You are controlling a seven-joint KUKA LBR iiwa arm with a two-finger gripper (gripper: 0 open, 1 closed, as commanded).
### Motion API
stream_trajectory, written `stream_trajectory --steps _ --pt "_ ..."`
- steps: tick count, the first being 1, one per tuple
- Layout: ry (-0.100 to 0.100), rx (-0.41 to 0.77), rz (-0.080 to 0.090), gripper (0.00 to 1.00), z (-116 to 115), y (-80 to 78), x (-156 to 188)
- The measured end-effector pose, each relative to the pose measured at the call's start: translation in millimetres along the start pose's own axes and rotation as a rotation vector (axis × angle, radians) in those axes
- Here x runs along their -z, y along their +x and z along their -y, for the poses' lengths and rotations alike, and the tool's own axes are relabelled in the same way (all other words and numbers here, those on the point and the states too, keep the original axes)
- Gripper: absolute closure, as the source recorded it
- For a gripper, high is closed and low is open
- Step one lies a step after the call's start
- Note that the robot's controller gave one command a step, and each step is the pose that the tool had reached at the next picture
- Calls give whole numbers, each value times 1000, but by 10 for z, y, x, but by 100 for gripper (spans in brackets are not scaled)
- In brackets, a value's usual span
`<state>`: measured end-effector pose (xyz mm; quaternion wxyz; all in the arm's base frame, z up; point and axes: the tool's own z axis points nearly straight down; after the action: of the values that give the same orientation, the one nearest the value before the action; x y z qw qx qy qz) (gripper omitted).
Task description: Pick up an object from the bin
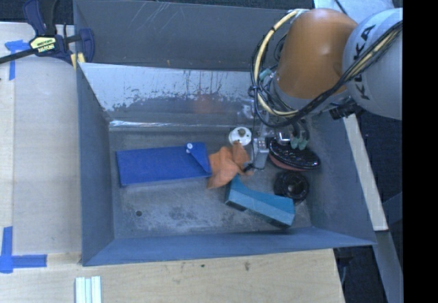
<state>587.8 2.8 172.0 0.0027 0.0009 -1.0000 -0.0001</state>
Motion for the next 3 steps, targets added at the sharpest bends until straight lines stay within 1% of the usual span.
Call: stream_trajectory --steps 1,2,3 --pt "0 0 8 0 -1 -16 51" --pt "-1 -58 15 0 -29 -79 -464" --pt "-1 -155 14 100 -239 262 -1003"
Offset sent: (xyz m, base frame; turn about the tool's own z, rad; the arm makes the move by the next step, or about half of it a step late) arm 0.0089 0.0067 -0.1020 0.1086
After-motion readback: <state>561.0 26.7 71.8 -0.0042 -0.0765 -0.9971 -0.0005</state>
